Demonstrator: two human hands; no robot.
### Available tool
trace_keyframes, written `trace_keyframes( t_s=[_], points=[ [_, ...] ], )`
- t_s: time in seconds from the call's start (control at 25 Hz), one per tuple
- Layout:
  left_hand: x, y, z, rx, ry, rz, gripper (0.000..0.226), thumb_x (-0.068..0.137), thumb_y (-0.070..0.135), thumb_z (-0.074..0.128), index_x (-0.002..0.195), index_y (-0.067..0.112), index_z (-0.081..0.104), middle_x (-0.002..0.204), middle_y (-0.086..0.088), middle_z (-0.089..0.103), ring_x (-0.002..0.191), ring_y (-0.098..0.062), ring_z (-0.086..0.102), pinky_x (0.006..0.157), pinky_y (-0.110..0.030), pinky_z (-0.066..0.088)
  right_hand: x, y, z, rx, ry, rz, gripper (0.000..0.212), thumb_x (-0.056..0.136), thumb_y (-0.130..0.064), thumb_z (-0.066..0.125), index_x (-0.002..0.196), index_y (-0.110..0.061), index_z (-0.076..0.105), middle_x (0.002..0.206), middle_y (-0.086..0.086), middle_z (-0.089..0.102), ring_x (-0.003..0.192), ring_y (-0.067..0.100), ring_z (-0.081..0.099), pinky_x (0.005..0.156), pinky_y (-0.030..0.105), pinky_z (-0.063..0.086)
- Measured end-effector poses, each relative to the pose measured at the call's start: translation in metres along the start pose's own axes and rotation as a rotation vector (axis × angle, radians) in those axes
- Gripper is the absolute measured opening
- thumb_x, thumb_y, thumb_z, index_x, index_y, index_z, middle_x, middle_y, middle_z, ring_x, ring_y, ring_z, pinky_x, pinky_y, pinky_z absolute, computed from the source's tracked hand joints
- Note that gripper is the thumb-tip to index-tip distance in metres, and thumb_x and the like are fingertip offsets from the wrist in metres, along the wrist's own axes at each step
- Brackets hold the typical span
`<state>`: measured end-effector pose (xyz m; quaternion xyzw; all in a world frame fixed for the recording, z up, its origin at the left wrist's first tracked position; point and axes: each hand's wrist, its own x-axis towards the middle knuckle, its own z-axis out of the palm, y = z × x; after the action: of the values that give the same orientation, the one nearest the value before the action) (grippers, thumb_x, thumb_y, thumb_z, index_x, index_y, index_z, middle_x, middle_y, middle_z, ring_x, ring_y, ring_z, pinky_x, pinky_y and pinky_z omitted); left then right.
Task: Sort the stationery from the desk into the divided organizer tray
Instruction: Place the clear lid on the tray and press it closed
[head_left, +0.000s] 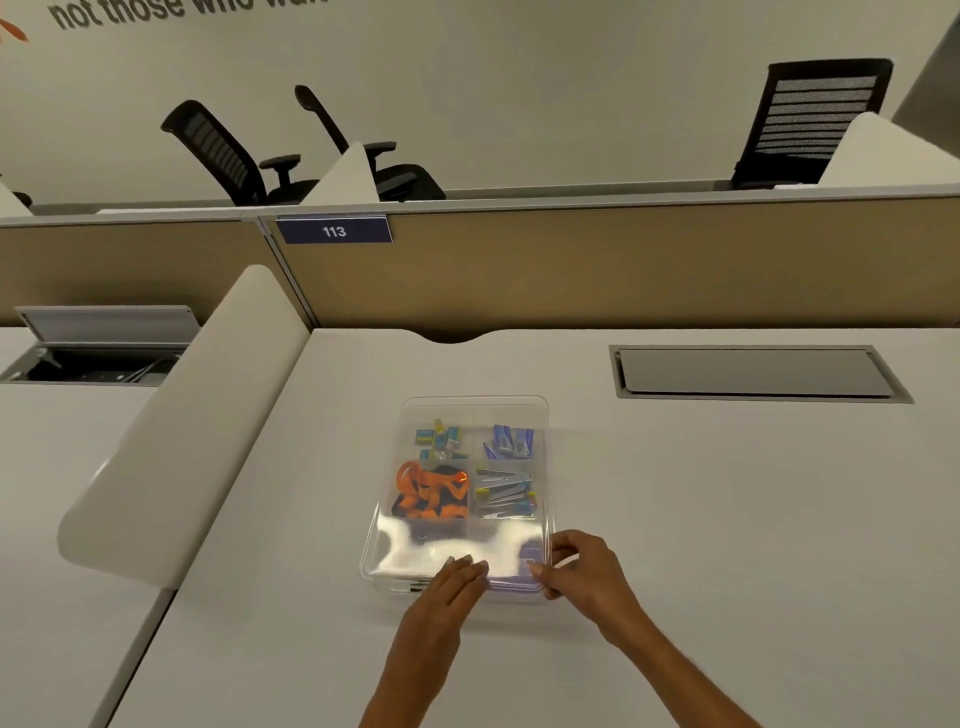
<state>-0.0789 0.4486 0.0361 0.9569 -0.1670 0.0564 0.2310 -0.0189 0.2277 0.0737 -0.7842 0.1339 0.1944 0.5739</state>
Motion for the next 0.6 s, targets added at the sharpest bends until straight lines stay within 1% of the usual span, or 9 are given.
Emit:
trace_keyframes(
  t_s=[0.08, 0.12, 0.16, 0.24, 0.28, 0.36, 0.48, 0.52, 0.6],
  points=[
    [0.004, 0.000, 0.002, 0.008, -0.017, 0.006, 0.079, 0.045, -0.020, 0.085, 0.113, 0.018, 0.071, 0.123, 0.005, 0.068, 0.120, -0.015, 0.059, 0.103, -0.025, 0.043, 0.002, 0.003, -0.001, -0.051, 0.049, -0.013, 0.030, 0.073, -0.013, 0.083, 0.097, -0.009, 0.065, 0.089, 0.011, 0.066, 0.058, 0.019, 0.069, 0.051, 0.017, 0.052],
    [0.004, 0.001, 0.003, 0.011, -0.026, 0.000, 0.078, 0.044, -0.017, 0.088, 0.112, 0.018, 0.072, 0.120, 0.005, 0.070, 0.117, -0.017, 0.062, 0.101, -0.025, 0.044, 0.004, 0.005, 0.000, -0.079, 0.070, -0.020, 0.031, 0.072, -0.014, 0.084, 0.096, -0.011, 0.066, 0.089, 0.010, 0.065, 0.061, 0.020, 0.069, 0.051, 0.017, 0.053],
    [0.005, 0.002, 0.004, 0.015, -0.033, -0.010, 0.078, 0.042, -0.016, 0.089, 0.111, 0.018, 0.073, 0.119, 0.004, 0.070, 0.115, -0.017, 0.065, 0.100, -0.025, 0.044, 0.004, 0.007, 0.001, -0.106, 0.092, -0.032, 0.032, 0.070, -0.016, 0.085, 0.096, -0.013, 0.065, 0.089, 0.008, 0.064, 0.065, 0.020, 0.069, 0.053, 0.020, 0.055],
    [0.004, 0.006, 0.006, 0.012, -0.038, -0.027, 0.078, 0.040, -0.015, 0.090, 0.109, 0.019, 0.074, 0.118, 0.005, 0.071, 0.112, -0.017, 0.066, 0.098, -0.024, 0.044, 0.005, 0.010, 0.004, -0.174, 0.142, -0.068, 0.036, 0.069, -0.021, 0.087, 0.095, -0.020, 0.062, 0.091, 0.002, 0.063, 0.071, 0.019, 0.069, 0.064, 0.026, 0.058],
    [0.004, 0.008, 0.006, 0.012, -0.038, -0.029, 0.078, 0.040, -0.015, 0.090, 0.108, 0.019, 0.075, 0.117, 0.005, 0.072, 0.111, -0.017, 0.067, 0.096, -0.024, 0.045, 0.005, 0.011, 0.005, -0.208, 0.163, -0.084, 0.038, 0.069, -0.022, 0.087, 0.097, -0.022, 0.060, 0.092, 0.000, 0.062, 0.073, 0.018, 0.068, 0.067, 0.026, 0.057],
    [0.004, 0.010, 0.007, 0.018, -0.019, -0.017, 0.076, 0.040, -0.018, 0.087, 0.105, 0.019, 0.076, 0.116, 0.006, 0.072, 0.109, -0.015, 0.068, 0.092, -0.021, 0.049, 0.004, 0.012, 0.005, -0.256, 0.188, -0.098, 0.039, 0.071, -0.023, 0.086, 0.102, -0.021, 0.062, 0.093, -0.001, 0.061, 0.076, 0.016, 0.065, 0.066, 0.019, 0.052],
    [0.000, 0.013, 0.008, 0.007, -0.018, 0.000, 0.074, 0.045, -0.021, 0.081, 0.107, 0.020, 0.076, 0.119, 0.010, 0.071, 0.113, -0.012, 0.066, 0.086, -0.021, 0.055, 0.003, 0.018, 0.005, -0.285, 0.194, -0.104, 0.037, 0.074, -0.021, 0.083, 0.105, -0.016, 0.066, 0.094, 0.000, 0.062, 0.070, 0.012, 0.062, 0.062, 0.012, 0.044],
    [-0.002, 0.012, 0.009, 0.010, -0.014, 0.011, 0.073, 0.046, -0.020, 0.082, 0.107, 0.020, 0.076, 0.118, 0.009, 0.071, 0.112, -0.012, 0.066, 0.085, -0.022, 0.057, 0.003, 0.018, 0.006, -0.290, 0.191, -0.097, 0.037, 0.074, -0.020, 0.083, 0.106, -0.016, 0.066, 0.094, 0.000, 0.062, 0.070, 0.011, 0.062, 0.062, 0.011, 0.044],
    [-0.004, 0.009, 0.010, 0.007, -0.018, 0.011, 0.073, 0.045, -0.018, 0.084, 0.107, 0.019, 0.077, 0.117, 0.007, 0.072, 0.110, -0.012, 0.068, 0.085, -0.023, 0.057, 0.003, 0.020, 0.007, -0.295, 0.189, -0.088, 0.037, 0.075, -0.020, 0.083, 0.107, -0.016, 0.066, 0.095, 0.000, 0.061, 0.074, 0.012, 0.062, 0.064, 0.014, 0.048]
  ],
)
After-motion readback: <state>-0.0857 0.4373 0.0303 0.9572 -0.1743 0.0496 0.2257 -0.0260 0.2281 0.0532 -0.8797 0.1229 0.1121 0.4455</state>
